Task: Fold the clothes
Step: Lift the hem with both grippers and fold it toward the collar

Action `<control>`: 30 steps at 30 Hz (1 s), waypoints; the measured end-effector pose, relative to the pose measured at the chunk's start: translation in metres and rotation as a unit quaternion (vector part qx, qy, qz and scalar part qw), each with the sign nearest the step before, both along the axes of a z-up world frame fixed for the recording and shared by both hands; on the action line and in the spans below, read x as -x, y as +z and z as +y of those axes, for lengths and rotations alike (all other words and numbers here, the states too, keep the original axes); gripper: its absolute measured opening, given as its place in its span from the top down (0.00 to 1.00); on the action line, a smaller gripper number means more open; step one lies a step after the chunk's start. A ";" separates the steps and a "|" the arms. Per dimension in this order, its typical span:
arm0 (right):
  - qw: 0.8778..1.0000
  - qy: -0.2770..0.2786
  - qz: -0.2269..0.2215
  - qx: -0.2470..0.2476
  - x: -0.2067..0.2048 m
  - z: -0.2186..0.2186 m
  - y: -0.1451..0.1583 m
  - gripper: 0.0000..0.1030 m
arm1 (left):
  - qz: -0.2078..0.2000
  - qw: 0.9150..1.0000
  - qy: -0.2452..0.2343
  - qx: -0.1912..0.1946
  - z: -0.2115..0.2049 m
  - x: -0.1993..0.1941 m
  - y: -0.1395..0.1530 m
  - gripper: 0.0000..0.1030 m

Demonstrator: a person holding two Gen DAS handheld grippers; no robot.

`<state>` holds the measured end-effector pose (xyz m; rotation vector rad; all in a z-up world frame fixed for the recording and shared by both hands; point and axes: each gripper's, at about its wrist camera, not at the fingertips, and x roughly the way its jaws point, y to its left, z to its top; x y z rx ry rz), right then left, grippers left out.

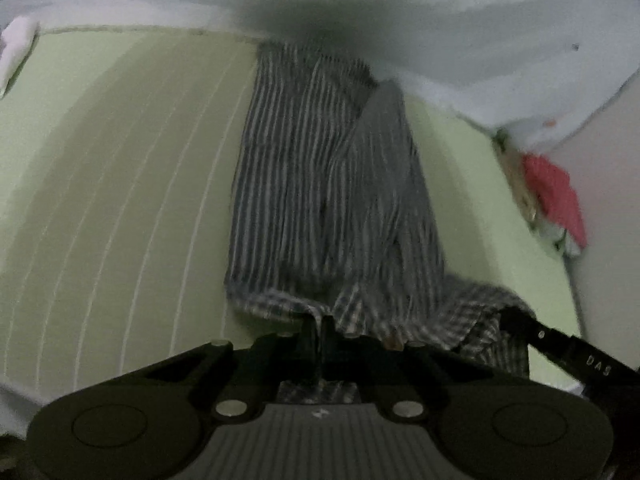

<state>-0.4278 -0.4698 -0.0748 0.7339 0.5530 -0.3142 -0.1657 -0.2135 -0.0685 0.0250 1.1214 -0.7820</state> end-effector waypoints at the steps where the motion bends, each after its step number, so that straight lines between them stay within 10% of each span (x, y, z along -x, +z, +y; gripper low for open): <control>1: 1.000 -0.005 -0.005 -0.002 -0.005 -0.005 0.001 0.97 | -0.009 1.000 0.002 -0.001 -0.006 -0.005 0.004 0.99; 10: 0.999 -0.032 0.001 0.018 -0.066 -0.051 0.005 0.97 | -0.030 0.999 0.016 0.007 -0.060 -0.072 0.004 0.99; 22: 0.991 -0.067 0.114 -0.009 -0.157 -0.103 -0.067 0.95 | 0.081 0.996 0.030 -0.027 -0.106 -0.175 -0.075 0.96; 30: 0.988 -0.123 0.086 0.028 -0.131 -0.096 -0.035 0.56 | 0.032 0.998 0.059 0.009 -0.079 -0.181 -0.048 0.61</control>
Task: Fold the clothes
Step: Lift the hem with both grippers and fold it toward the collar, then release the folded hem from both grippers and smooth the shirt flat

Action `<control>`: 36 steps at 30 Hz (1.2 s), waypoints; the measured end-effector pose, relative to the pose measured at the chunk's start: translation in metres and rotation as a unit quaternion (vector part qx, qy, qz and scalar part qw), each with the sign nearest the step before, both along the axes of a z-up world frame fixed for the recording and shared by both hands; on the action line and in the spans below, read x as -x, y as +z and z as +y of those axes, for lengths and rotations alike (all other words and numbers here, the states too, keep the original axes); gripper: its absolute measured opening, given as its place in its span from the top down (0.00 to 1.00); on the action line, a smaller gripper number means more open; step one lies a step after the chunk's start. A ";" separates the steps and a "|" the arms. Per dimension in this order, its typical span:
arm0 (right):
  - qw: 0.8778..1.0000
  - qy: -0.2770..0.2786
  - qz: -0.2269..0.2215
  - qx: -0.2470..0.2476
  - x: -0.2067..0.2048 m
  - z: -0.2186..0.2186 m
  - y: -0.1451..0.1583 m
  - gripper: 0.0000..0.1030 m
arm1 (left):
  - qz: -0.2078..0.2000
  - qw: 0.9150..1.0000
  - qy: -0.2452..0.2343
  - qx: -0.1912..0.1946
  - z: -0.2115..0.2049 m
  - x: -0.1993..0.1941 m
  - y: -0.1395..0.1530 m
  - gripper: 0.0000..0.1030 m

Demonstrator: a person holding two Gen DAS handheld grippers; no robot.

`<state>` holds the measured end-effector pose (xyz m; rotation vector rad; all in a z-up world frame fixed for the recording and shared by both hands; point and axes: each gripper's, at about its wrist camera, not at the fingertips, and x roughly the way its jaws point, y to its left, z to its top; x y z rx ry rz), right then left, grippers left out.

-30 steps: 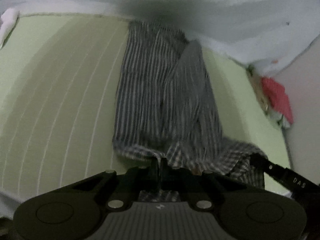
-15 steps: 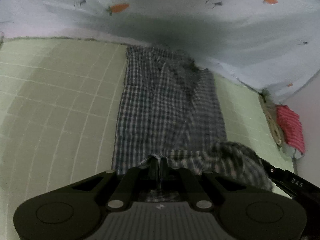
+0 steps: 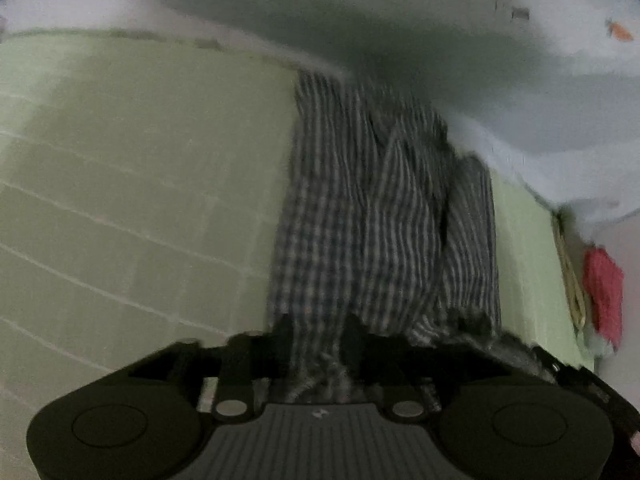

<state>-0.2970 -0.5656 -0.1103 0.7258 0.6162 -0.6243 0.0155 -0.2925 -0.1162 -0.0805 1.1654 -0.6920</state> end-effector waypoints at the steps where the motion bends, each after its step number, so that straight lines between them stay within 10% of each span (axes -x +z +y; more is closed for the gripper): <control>1: 1.000 -0.007 -0.002 0.008 0.005 0.001 0.006 0.51 | -0.006 1.000 0.004 0.003 0.006 0.002 0.005 0.60; 8: 0.995 -0.016 0.056 0.081 0.038 0.033 0.028 0.34 | -0.039 0.999 0.021 -0.024 0.038 0.034 0.023 0.42; 16: 0.994 0.031 0.094 0.056 0.060 0.062 0.001 0.34 | -0.026 0.998 0.021 -0.046 0.055 0.078 0.013 0.38; 26: 0.977 0.178 0.075 0.093 -0.008 0.068 -0.004 0.87 | -0.019 0.998 -0.026 -0.058 0.022 0.075 -0.003 0.37; 33: 0.978 0.165 0.010 0.126 -0.079 0.037 0.006 0.83 | -0.042 0.997 0.017 -0.069 -0.014 0.019 -0.003 0.37; 36: 0.983 0.134 -0.021 0.126 -0.077 0.029 0.014 0.66 | -0.053 0.994 0.052 -0.079 -0.018 -0.003 -0.001 0.37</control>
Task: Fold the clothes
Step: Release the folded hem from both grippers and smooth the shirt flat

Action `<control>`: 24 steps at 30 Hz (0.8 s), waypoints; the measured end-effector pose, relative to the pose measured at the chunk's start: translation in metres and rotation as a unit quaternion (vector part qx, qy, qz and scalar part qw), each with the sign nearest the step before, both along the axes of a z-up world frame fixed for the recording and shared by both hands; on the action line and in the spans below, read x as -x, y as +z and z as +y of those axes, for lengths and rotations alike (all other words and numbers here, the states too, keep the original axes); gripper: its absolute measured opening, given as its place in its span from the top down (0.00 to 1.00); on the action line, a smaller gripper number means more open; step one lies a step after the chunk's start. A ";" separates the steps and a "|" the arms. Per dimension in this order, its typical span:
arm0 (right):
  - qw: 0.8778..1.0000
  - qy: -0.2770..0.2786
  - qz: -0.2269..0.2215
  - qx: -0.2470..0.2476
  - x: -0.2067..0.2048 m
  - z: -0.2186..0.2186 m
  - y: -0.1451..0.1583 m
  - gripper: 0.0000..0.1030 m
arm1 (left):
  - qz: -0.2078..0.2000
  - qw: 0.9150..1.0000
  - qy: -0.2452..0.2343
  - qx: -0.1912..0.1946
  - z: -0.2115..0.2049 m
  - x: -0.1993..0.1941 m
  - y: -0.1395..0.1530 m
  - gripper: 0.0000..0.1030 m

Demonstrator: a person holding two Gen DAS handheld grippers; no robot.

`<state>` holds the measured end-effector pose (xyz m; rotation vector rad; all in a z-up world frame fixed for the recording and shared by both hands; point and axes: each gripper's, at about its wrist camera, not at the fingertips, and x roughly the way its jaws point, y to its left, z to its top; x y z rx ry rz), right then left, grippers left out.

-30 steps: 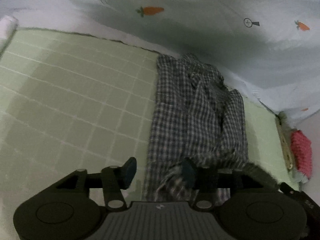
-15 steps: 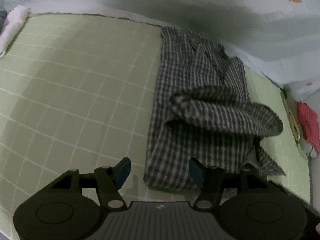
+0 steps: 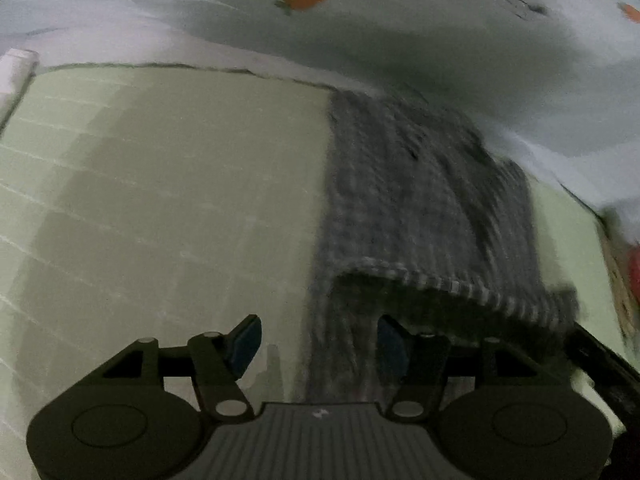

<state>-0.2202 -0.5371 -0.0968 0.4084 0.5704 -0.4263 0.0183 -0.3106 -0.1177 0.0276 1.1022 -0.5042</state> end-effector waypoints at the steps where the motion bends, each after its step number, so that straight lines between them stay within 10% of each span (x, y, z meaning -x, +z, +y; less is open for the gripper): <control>1: 1.000 -0.012 -0.009 -0.001 0.005 -0.003 0.002 0.60 | -0.002 1.000 0.010 0.000 0.002 -0.005 0.000 0.37; 12: 0.997 -0.044 0.041 -0.052 0.033 -0.030 -0.028 0.48 | 0.040 0.999 0.018 -0.010 0.023 0.023 -0.018 0.37; 13: 0.997 -0.033 0.043 -0.050 0.029 -0.032 -0.030 0.52 | 0.042 0.999 0.013 -0.012 0.023 0.028 -0.019 0.37; 15: 0.998 -0.011 0.045 -0.045 0.021 -0.035 -0.033 0.95 | 0.042 0.999 0.005 -0.016 0.023 0.035 -0.018 0.37; 24: 0.994 -0.083 0.064 0.005 0.015 -0.044 -0.016 0.86 | 0.049 0.998 0.000 -0.029 0.027 0.052 -0.018 0.37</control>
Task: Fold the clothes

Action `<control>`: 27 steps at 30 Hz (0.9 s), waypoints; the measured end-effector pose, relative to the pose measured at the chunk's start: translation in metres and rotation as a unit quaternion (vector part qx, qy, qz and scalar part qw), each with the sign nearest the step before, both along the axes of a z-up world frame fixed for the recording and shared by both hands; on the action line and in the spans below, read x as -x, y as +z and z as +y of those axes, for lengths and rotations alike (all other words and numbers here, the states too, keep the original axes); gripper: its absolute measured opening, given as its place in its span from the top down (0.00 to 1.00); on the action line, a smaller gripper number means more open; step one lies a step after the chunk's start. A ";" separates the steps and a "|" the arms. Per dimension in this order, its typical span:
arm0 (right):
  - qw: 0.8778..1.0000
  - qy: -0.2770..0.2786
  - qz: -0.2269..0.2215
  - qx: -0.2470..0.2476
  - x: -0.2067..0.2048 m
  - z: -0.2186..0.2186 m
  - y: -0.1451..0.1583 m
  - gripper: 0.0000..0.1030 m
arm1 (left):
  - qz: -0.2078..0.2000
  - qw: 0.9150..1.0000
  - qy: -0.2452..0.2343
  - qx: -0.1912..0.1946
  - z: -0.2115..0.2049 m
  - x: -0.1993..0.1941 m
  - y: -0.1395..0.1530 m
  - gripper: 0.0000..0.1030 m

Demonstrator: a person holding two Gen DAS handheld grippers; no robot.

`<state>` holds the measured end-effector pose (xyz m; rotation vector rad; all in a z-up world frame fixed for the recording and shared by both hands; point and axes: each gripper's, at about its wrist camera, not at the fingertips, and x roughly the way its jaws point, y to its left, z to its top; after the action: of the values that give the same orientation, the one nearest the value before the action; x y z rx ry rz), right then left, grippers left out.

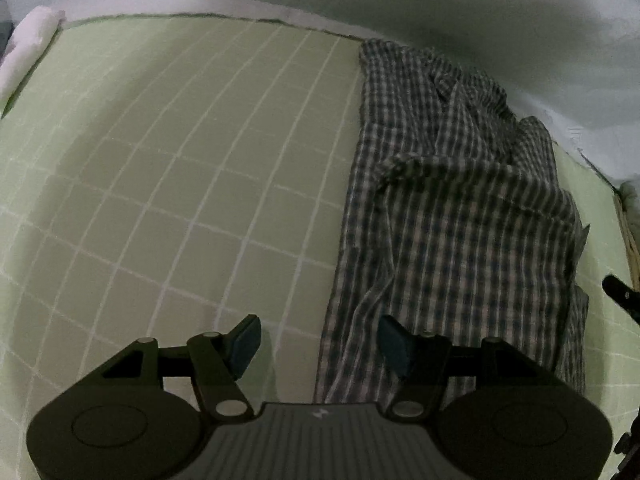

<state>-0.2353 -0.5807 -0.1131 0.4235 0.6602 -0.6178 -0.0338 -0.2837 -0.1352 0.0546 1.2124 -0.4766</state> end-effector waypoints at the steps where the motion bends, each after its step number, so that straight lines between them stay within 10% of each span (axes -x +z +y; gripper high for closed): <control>1: 1.000 -0.008 -0.001 -0.007 0.007 0.003 0.000 0.66 | 0.001 1.000 0.000 0.002 0.001 0.001 0.001 0.36; 2: 1.000 -0.017 -0.001 -0.014 0.015 0.006 -0.001 0.53 | 0.003 1.000 0.000 0.004 0.002 0.003 0.001 0.35; 11: 0.975 -0.118 -0.011 -0.188 0.092 0.034 -0.035 0.39 | 0.104 0.990 0.050 0.079 0.030 0.023 -0.013 0.29; 25: 0.960 -0.122 -0.048 -0.249 0.084 0.045 -0.045 0.24 | 0.146 0.972 0.109 0.149 0.046 0.026 -0.024 0.31; 27: 0.954 -0.119 -0.060 -0.268 0.084 0.041 -0.050 0.38 | 0.154 0.968 0.118 0.159 0.048 0.023 -0.027 0.54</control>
<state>-0.3193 -0.5400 -0.1626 1.0523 0.6613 -0.6310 -0.0566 -0.2358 -0.1621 -0.4496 1.4108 -0.4763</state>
